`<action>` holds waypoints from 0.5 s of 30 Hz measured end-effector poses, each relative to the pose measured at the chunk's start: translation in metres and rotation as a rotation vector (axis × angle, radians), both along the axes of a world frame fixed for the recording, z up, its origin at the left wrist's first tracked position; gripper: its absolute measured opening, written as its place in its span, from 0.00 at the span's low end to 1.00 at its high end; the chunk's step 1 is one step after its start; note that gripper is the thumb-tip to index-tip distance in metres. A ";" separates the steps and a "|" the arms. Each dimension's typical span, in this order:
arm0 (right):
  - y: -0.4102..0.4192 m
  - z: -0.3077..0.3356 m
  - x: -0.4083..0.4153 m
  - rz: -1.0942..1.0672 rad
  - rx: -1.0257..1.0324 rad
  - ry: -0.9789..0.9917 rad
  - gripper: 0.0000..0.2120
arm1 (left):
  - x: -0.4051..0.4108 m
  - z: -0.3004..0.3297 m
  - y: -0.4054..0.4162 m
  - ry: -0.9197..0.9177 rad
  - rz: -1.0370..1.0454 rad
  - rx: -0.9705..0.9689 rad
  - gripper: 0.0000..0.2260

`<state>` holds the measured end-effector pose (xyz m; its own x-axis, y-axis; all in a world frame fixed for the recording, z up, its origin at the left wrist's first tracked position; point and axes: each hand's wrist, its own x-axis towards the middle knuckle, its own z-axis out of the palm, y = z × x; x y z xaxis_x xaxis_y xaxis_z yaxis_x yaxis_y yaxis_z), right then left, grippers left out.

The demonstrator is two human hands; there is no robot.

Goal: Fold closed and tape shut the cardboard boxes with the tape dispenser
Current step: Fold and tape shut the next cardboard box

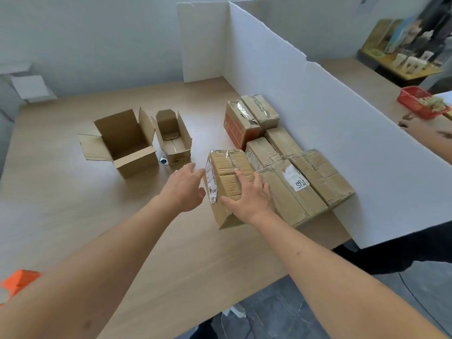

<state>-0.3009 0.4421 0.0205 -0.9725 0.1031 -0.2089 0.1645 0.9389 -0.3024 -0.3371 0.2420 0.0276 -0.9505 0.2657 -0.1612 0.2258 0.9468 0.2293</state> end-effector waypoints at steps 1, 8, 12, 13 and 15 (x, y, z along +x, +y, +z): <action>-0.003 -0.003 -0.012 -0.003 -0.004 -0.002 0.45 | -0.012 -0.004 -0.001 -0.012 0.001 -0.001 0.24; -0.014 -0.015 -0.082 0.019 -0.025 0.013 0.44 | -0.077 -0.018 -0.003 -0.083 0.028 0.001 0.25; -0.008 -0.021 -0.121 0.024 -0.008 0.036 0.45 | -0.107 -0.021 0.006 -0.110 0.074 0.009 0.25; -0.005 -0.024 -0.130 0.024 -0.001 0.042 0.44 | -0.113 -0.022 0.010 -0.114 0.086 0.008 0.25; 0.002 -0.030 -0.149 0.024 0.021 0.055 0.44 | -0.124 -0.026 0.019 -0.131 0.114 0.006 0.25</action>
